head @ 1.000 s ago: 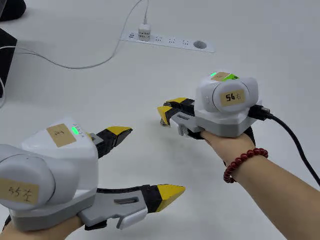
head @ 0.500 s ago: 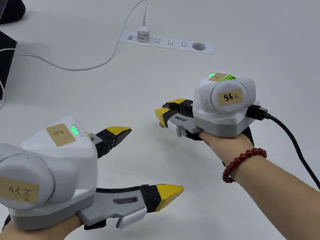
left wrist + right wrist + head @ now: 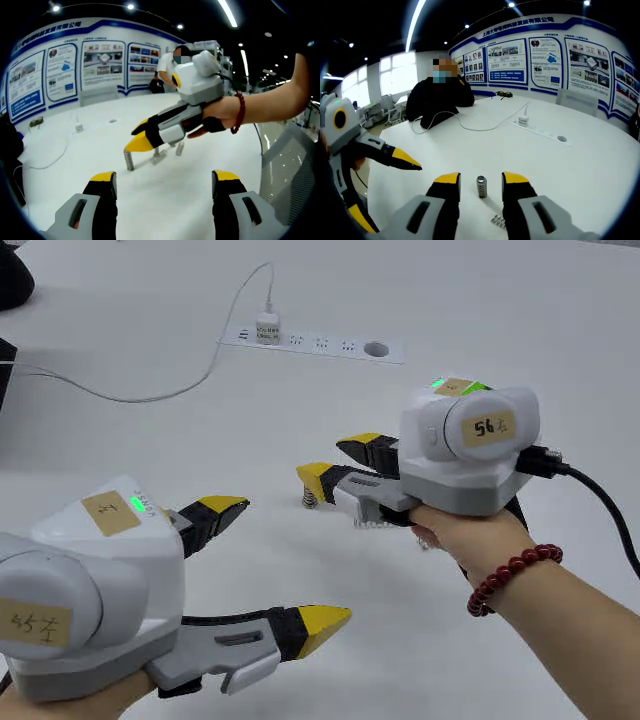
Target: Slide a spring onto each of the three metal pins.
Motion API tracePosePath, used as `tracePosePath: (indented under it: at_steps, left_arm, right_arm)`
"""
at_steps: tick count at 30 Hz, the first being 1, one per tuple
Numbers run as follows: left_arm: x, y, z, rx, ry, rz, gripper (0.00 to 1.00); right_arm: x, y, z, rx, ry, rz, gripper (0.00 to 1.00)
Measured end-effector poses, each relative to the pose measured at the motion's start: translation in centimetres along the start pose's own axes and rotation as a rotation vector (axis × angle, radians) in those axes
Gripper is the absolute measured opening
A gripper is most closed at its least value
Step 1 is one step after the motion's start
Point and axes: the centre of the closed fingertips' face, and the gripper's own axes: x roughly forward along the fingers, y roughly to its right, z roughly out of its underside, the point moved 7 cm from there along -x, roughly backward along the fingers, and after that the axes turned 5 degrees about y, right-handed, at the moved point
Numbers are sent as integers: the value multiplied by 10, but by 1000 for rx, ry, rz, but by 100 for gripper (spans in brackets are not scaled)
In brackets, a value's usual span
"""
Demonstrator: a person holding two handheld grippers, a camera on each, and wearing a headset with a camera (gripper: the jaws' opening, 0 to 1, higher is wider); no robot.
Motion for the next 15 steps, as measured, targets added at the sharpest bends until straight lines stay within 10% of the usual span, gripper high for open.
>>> tracePosePath:
  at_steps: [15]
  left_arm:
    - [14, -10, -1, 66, -37, 16, 72]
  right_arm:
    - [-42, 12, 5, 38, -20, 55, 45]
